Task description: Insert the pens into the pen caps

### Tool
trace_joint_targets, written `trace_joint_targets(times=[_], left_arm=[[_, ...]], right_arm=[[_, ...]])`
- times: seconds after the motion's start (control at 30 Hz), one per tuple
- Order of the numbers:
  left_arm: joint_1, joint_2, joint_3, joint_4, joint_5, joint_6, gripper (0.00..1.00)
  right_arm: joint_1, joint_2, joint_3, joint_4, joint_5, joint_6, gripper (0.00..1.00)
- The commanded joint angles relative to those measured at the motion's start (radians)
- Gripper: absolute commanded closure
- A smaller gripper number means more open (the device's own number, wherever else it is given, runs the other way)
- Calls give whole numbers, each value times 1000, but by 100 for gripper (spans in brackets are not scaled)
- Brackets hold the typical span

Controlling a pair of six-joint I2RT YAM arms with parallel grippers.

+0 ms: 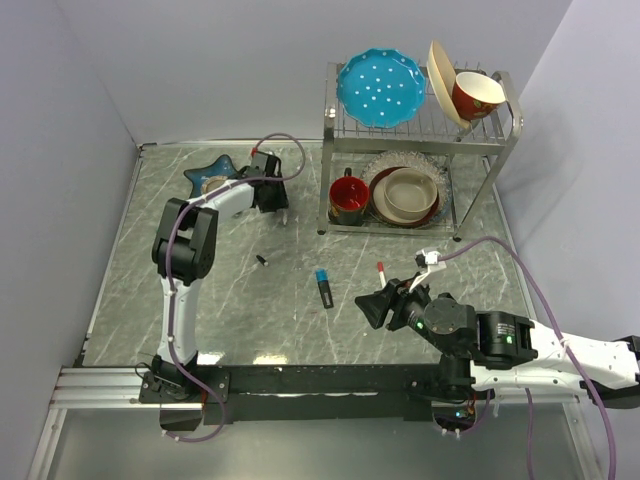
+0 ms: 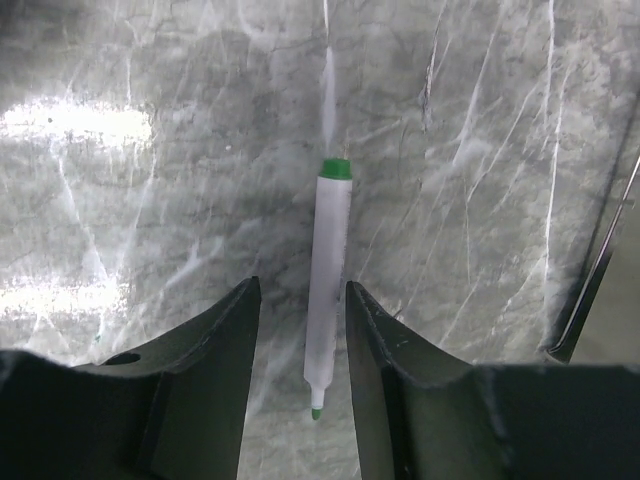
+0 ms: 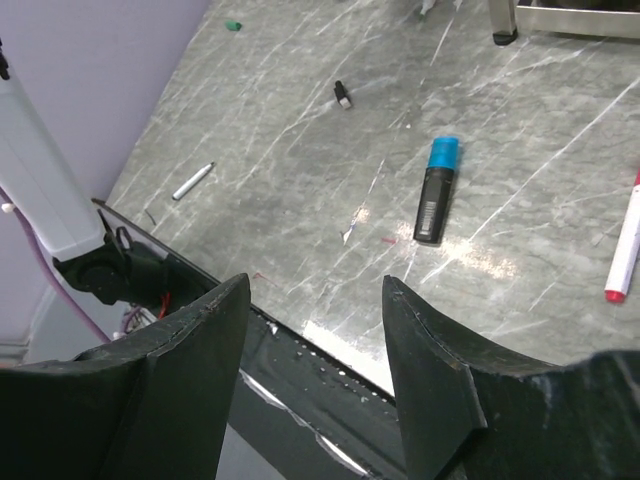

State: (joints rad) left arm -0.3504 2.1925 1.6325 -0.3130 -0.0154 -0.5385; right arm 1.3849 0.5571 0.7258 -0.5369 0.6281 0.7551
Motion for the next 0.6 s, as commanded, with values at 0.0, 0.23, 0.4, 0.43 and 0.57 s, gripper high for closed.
trace_joint_targets(times=[0.0,0.23,0.4,0.43,0.57], left_arm=[[-4,26,41,25,8,21,56],[-9,59,79,-12,-5,26,57],[-18,64,78,-44,-23,17,62],[-21,55,72,-61,-32,8,63],[-28,6,-2,-72,-80,-8,67]], right_arm=[[2,20,49,17,47,-19,37],[0,21,40,29,44,-14,38],[0,12,43,23,48,-10,38],[0,9,44,23,47,-10,38],[0,6,58,20,36,-14,38]])
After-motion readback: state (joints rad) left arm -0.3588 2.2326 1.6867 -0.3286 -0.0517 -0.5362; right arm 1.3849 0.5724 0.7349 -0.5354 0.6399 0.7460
